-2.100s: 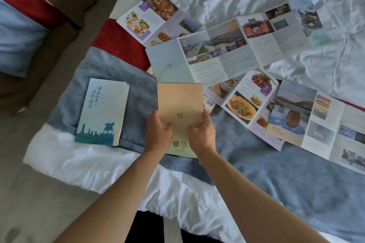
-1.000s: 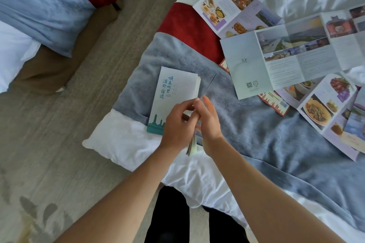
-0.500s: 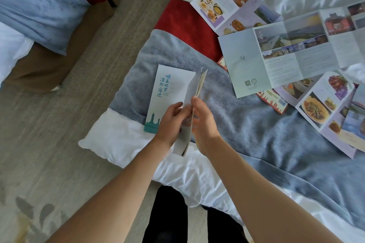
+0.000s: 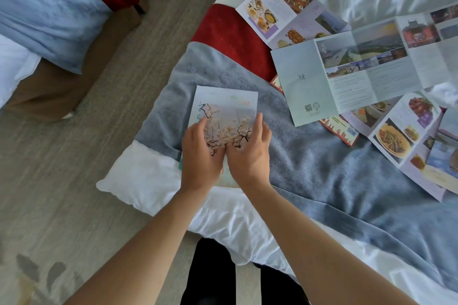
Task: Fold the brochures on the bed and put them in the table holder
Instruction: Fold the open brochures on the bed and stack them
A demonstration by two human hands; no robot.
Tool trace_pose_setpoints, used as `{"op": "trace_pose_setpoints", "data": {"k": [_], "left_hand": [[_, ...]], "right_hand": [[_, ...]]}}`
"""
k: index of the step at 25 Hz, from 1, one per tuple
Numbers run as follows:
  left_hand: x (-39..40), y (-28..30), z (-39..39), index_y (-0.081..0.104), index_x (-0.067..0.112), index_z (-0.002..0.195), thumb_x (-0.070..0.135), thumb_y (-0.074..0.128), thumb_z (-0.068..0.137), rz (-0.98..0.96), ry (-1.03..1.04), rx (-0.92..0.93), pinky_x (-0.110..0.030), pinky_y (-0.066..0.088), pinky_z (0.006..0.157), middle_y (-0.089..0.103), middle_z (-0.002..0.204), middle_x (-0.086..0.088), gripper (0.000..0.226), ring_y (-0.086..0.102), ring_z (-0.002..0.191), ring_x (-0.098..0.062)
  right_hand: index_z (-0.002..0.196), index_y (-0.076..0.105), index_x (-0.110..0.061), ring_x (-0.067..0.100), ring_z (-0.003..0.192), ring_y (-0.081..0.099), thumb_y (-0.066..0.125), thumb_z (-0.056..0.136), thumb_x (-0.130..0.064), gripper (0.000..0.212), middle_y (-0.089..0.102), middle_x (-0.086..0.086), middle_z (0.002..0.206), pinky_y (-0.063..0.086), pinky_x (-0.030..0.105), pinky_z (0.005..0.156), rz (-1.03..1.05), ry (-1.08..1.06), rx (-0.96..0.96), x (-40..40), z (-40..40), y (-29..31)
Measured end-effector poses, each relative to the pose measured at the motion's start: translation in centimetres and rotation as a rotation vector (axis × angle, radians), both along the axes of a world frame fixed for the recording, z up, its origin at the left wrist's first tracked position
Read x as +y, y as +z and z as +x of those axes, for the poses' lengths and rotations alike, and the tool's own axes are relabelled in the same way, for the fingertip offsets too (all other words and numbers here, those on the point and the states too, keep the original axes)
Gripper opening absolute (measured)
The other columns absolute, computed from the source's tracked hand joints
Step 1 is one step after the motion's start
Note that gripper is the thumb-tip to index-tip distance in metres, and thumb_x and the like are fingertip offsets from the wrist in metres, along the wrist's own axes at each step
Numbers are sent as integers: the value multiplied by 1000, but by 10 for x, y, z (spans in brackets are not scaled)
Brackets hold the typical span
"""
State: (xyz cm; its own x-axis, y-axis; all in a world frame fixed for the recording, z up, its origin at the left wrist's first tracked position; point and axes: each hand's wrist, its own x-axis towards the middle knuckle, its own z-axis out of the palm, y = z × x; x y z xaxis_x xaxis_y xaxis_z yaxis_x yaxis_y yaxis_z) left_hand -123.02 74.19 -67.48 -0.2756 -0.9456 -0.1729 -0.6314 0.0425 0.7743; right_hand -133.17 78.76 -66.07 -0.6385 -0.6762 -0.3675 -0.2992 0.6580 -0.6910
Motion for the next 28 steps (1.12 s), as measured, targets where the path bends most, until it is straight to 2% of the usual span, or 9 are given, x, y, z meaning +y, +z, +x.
{"op": "trace_pose_setpoints", "data": {"k": [2, 4, 7, 13, 19, 24, 28], "left_hand": [[-5, -2, 7, 45, 4, 139, 3, 75, 78, -78, -56, -26, -44, 43, 107, 47, 137, -13, 69, 44, 130, -28], [-12, -5, 14, 46, 2, 139, 1, 73, 79, -107, -129, -92, -47, 42, 107, 45, 139, -17, 66, 43, 130, -32], [-22, -13, 19, 48, 7, 140, 4, 71, 80, -91, -242, -219, -50, 41, 106, 40, 145, -18, 64, 40, 131, -35], [-35, -28, 18, 50, 16, 141, 11, 73, 80, -75, -362, -421, -52, 41, 103, 32, 152, -16, 65, 40, 132, -36], [-39, -35, 19, 46, 24, 145, 21, 67, 86, -127, -424, -592, -46, 38, 102, 30, 157, -13, 63, 34, 137, -32], [-40, -30, 13, 46, 25, 143, 16, 61, 86, -155, -459, -645, -45, 39, 101, 27, 160, -14, 59, 31, 142, -33], [-46, -29, 19, 53, 20, 137, 9, 65, 84, -267, -674, -607, -39, 41, 106, 40, 153, -7, 55, 33, 144, -27]], "right_hand": [[157, 10, -31, 26, 134, 43, 69, 82, -19, 96, 6, -3, 164, 50, 36, 76, 31, 133, 75, 2, 3, -6], [157, 20, -28, 31, 140, 34, 73, 81, -15, 93, 1, 1, 166, 51, 44, 93, 38, 256, 133, 4, 9, -11], [153, 35, -25, 35, 134, 35, 73, 80, -11, 83, 6, 7, 166, 46, 48, 101, 84, 392, 192, 4, 12, -20], [153, 34, -23, 34, 138, 29, 69, 88, -26, 73, 11, 9, 165, 38, 47, 106, 199, 524, 335, -6, 7, -38], [152, 36, -23, 33, 144, 23, 67, 89, -30, 71, 18, 7, 164, 36, 48, 108, 235, 575, 392, -8, 6, -48], [152, 35, -26, 34, 150, 15, 64, 87, -33, 72, 16, 5, 166, 31, 48, 110, 311, 569, 433, -9, 10, -49], [142, 51, -21, 31, 146, 31, 70, 83, -27, 62, 38, 6, 157, 32, 47, 111, 211, 598, 501, 0, 5, -53]]}}
